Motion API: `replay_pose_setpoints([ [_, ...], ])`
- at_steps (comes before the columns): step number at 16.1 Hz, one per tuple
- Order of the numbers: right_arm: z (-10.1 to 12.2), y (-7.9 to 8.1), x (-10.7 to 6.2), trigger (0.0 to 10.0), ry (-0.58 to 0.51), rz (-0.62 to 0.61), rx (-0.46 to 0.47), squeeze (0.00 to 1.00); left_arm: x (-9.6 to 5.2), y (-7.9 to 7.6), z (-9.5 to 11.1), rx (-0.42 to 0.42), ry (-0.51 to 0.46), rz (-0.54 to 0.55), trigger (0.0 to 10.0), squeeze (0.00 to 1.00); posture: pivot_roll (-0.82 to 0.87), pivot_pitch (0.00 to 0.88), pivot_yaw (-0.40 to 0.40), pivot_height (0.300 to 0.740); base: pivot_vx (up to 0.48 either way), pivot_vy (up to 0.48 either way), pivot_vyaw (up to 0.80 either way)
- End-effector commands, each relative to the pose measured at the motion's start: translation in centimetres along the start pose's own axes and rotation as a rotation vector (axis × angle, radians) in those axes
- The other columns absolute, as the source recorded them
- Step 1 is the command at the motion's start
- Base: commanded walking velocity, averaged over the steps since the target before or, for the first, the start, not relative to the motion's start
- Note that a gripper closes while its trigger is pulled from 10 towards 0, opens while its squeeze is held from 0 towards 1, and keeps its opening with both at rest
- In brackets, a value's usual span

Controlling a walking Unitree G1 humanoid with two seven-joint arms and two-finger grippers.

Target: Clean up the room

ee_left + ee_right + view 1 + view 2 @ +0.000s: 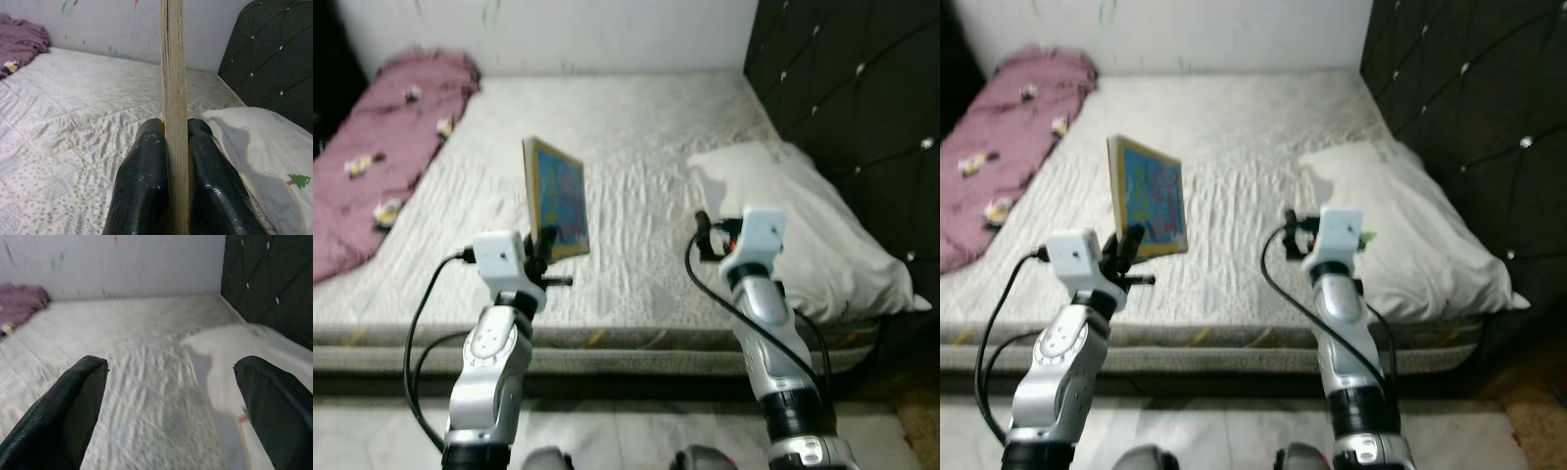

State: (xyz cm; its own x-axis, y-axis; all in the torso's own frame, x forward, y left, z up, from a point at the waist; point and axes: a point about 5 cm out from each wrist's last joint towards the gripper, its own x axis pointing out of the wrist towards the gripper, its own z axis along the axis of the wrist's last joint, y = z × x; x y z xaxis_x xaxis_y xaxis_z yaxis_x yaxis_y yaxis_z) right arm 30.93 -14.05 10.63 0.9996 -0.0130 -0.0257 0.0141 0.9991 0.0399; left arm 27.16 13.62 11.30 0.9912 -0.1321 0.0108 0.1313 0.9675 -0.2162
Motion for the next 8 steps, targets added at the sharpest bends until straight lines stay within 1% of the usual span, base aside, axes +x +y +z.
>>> replay_pose_setpoints([
  [1,0.73,0.52,0.10,10.0,-0.026,0.011,0.000,0.00,0.37,0.16,1.05,0.017,-0.044,-0.006,10.0,0.00,-0.16,0.026,0.031,0.740,0.000,0.000,0.00],
  [2,0.79,0.75,0.16,10.0,-0.026,0.017,0.005,0.00,0.52,0.10,1.19,0.020,-0.049,-0.010,10.0,0.00,-0.13,0.028,0.028,0.740,0.000,0.000,0.00],
  [4,0.69,0.75,0.18,10.0,-0.023,0.019,0.008,0.00,0.37,0.06,1.24,0.024,-0.051,-0.010,10.0,0.00,-0.11,0.024,0.018,0.740,0.000,0.000,0.00],
  [8,0.64,1.00,0.49,10.0,-0.015,0.043,0.006,0.00,-0.18,0.73,1.19,0.034,-0.054,0.028,10.0,0.00,-0.08,0.013,-0.008,0.740,0.000,0.000,0.00],
])
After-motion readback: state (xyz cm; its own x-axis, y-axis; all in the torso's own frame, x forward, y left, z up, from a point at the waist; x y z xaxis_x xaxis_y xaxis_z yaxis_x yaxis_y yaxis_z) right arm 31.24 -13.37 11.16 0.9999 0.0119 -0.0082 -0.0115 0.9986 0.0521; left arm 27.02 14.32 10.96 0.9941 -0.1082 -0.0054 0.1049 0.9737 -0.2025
